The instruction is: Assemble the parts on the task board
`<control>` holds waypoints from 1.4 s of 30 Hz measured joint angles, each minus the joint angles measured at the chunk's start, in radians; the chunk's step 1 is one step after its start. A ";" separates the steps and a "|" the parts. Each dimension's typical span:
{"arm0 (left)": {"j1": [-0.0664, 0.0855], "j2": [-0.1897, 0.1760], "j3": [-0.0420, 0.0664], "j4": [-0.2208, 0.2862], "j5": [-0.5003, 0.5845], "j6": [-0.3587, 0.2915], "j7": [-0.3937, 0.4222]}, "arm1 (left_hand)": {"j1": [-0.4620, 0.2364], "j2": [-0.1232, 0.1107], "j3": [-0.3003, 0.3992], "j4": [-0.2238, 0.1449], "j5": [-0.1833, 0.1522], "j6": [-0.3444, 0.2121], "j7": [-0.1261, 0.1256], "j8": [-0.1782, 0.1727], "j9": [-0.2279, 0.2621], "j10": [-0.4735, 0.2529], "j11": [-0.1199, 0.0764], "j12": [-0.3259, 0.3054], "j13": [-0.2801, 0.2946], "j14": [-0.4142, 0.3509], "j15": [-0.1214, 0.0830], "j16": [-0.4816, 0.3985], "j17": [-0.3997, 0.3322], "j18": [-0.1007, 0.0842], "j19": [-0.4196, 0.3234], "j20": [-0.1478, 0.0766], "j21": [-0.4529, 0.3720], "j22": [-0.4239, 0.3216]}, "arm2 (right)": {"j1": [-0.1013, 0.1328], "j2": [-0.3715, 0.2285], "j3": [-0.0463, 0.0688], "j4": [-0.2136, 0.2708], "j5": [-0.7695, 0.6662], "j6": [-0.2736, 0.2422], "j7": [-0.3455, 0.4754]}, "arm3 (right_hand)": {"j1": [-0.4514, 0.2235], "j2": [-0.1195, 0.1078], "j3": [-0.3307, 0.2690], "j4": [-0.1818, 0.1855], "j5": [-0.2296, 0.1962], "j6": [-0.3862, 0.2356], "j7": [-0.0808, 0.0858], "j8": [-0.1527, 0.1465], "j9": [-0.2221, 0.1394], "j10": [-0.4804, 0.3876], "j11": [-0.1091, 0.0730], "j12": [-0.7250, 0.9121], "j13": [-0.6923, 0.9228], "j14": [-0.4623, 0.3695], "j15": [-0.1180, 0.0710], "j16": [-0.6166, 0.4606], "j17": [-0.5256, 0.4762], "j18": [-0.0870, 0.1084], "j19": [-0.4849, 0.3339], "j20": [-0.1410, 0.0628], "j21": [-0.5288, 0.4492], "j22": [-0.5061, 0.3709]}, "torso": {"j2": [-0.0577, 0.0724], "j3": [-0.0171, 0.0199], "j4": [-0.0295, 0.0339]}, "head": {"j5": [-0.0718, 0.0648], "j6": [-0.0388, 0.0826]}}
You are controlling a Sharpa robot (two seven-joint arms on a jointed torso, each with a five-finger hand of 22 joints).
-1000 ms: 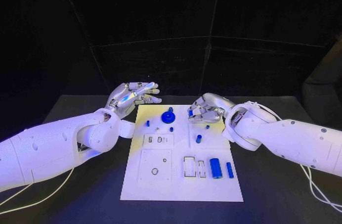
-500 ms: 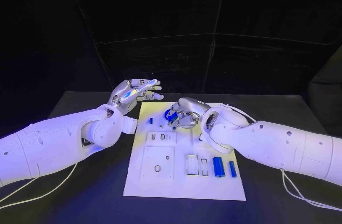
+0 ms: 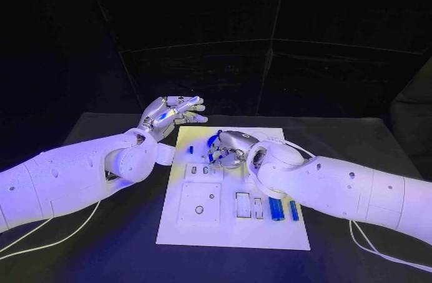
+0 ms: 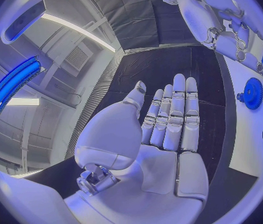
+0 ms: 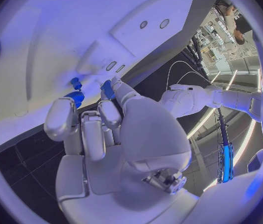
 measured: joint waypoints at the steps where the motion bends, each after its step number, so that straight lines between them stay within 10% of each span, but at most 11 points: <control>1: 0.000 0.000 0.000 -0.001 0.000 0.000 0.000 | 0.000 0.000 0.000 0.000 0.000 0.000 0.000 0.000 0.000 0.000 0.000 0.000 0.000 0.000 0.000 0.000 0.000 0.000 0.000 0.000 0.000 0.000 | -0.001 0.001 -0.001 0.000 -0.004 0.002 -0.002 | 0.000 0.000 0.000 0.000 0.000 0.000 0.000 0.000 0.000 0.000 0.000 0.000 0.000 0.000 0.000 0.000 0.000 0.000 0.000 0.000 0.000 0.000 | 0.000 0.0000 0.0000 | 0.000 0.000; 42: 0.000 0.006 0.000 -0.005 0.000 0.002 -0.001 | 0.000 0.000 0.000 0.000 0.000 0.000 0.000 0.000 0.000 0.000 0.000 0.000 0.000 0.000 0.000 0.000 0.001 0.000 0.000 0.000 0.000 0.000 | -0.030 0.009 -0.004 0.002 -0.055 0.052 -0.028 | -0.029 -0.029 0.007 0.001 0.000 -0.005 -0.002 -0.001 -0.005 -0.004 0.004 -0.007 -0.007 0.000 0.000 0.000 0.000 0.000 0.000 0.000 0.000 -0.003 | -0.001 -0.0010 0.0004 | 0.000 -0.016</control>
